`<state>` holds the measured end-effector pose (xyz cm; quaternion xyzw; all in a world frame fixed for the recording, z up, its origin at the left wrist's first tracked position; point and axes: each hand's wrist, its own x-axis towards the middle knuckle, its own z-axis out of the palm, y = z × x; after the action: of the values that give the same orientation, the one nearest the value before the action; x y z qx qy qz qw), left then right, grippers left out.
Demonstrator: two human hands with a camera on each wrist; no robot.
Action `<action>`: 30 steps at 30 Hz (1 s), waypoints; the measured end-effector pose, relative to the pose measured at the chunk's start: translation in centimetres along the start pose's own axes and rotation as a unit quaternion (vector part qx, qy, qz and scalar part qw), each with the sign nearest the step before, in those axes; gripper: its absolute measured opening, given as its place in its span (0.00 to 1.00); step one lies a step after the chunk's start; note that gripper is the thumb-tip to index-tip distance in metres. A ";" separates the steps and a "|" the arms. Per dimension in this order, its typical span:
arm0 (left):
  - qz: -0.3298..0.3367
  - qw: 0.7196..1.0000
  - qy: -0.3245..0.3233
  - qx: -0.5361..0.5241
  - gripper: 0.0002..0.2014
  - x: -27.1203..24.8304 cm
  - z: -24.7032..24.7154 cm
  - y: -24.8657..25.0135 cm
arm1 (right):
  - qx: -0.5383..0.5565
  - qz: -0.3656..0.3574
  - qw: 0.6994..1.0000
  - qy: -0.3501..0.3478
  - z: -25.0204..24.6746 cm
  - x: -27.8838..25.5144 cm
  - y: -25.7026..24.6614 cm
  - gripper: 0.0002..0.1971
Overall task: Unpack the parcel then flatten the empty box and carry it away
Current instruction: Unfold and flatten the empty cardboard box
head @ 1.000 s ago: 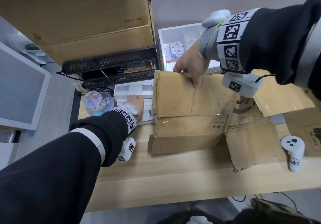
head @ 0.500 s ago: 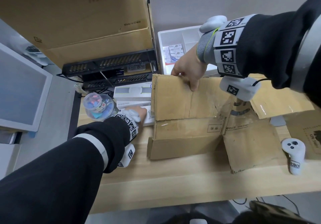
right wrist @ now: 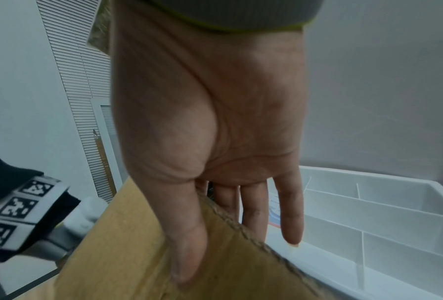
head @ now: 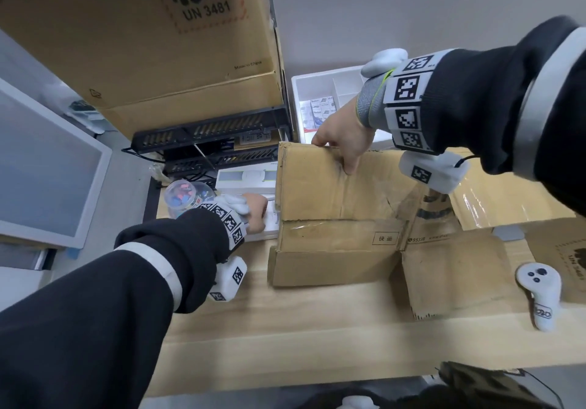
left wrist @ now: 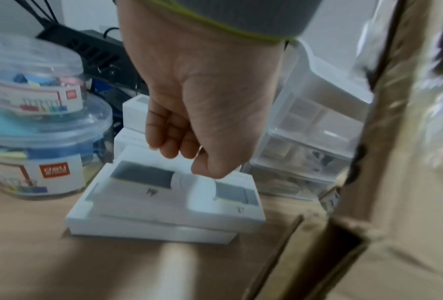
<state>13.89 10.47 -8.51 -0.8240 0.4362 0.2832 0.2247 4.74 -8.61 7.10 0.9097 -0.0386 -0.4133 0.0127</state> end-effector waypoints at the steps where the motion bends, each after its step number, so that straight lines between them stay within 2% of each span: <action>1: 0.008 0.999 0.004 -0.046 0.06 -0.3 -0.4 -0.2 | 0.006 -0.003 1.000 0.004 0.1 0.1 0.1 0.36; 5: 0.023 0.987 -0.035 -0.156 0.10 -3.3 -3.8 -1.4 | 0.014 -0.006 1.000 0.026 -0.3 -1.0 -0.8 0.37; 9: 0.078 0.975 -0.062 -0.198 0.22 -6.1 -6.5 -1.1 | -0.004 -0.015 0.999 0.047 -0.1 -1.8 -1.9 0.37; 10: 0.088 0.970 -0.064 -0.215 0.22 -6.8 -7.0 -0.9 | -0.004 -0.017 0.999 0.046 -0.1 -2.1 -2.0 0.37; 13: 0.096 0.956 -0.045 -0.273 0.10 -8.9 -7.4 -0.3 | 0.006 -0.021 0.999 0.049 -0.1 -2.9 -2.1 0.37; 16: 0.101 0.949 -0.029 -0.297 0.09 -10.2 -7.4 -0.2 | 0.039 -0.021 0.998 0.044 0.1 -3.4 -1.8 0.36; 18: 0.119 0.928 -0.052 -0.350 0.06 -11.3 -7.3 -0.3 | 0.053 -0.025 0.997 0.051 0.5 -4.1 -1.7 0.34; 21: 0.119 0.896 -0.064 -0.423 0.14 -12.3 -7.3 -0.4 | 0.073 -0.035 0.995 0.063 1.0 -4.7 -1.4 0.33; 25: 0.106 0.853 -0.092 -0.502 0.16 -13.3 -7.5 -0.2 | 0.091 -0.043 0.991 0.085 1.8 -5.7 -1.0 0.32; 28: 0.094 0.826 -0.123 -0.542 0.26 -14.2 -8.1 0.2 | 0.107 -0.051 0.986 0.116 2.2 -6.4 -0.5 0.33; 30: 0.093 0.811 -0.134 -0.561 0.26 -14.3 -8.2 0.4 | 0.123 -0.056 0.982 0.133 2.5 -6.9 -0.2 0.33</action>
<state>9.23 13.68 7.00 -0.7160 0.2417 0.6062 -0.2480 -1.66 -7.87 10.64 0.9519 -0.0362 -0.2804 -0.1178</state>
